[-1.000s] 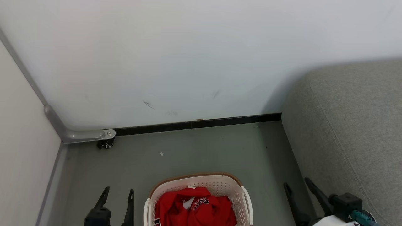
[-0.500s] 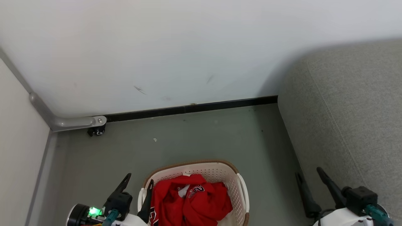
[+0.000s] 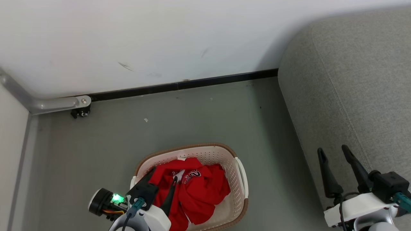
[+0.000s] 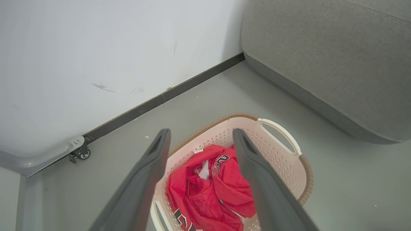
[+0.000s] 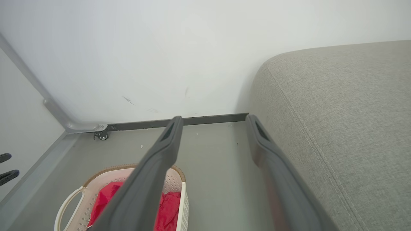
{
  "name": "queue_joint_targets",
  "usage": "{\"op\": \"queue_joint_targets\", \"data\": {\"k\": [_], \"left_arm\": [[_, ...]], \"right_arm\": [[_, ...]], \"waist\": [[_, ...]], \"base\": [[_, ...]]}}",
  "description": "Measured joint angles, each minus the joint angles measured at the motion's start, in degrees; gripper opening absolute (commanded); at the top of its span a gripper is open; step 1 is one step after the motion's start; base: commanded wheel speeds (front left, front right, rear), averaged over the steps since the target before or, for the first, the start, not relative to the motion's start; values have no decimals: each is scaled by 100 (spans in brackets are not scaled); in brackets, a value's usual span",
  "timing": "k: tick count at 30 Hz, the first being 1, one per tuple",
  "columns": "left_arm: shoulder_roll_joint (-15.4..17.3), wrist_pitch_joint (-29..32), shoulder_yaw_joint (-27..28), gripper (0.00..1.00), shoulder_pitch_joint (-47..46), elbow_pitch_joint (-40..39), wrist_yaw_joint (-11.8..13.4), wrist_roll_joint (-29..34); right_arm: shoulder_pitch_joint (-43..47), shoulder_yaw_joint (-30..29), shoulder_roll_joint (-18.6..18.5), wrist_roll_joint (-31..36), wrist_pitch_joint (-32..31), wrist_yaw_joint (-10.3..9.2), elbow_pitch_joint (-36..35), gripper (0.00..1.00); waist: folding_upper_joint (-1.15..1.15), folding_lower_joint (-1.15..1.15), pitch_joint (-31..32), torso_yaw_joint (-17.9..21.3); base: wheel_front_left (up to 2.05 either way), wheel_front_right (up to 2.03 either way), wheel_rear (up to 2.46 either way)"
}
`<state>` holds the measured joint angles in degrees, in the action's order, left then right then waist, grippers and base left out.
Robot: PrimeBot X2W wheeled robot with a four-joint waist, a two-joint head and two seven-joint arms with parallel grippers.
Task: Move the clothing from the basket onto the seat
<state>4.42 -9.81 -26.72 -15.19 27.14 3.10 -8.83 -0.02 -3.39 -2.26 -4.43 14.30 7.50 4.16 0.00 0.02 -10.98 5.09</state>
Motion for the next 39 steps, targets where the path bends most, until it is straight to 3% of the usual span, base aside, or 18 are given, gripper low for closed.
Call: {"op": "queue_joint_targets", "data": {"k": [28,39], "left_arm": [[-109,116,-592,100,-1473,1007,-327,550],[81,159,-627,100,-1873,1468,-325,745]], "right_arm": [[-1323,60,-1,-336,8,0,-639,100],[-1696,254,-2,-599,8,0,-708,100]], "waist": [[0,0,-1844,732],[0,0,-2491,1088]], "base": [[0,0,0],[0,0,0]]}}
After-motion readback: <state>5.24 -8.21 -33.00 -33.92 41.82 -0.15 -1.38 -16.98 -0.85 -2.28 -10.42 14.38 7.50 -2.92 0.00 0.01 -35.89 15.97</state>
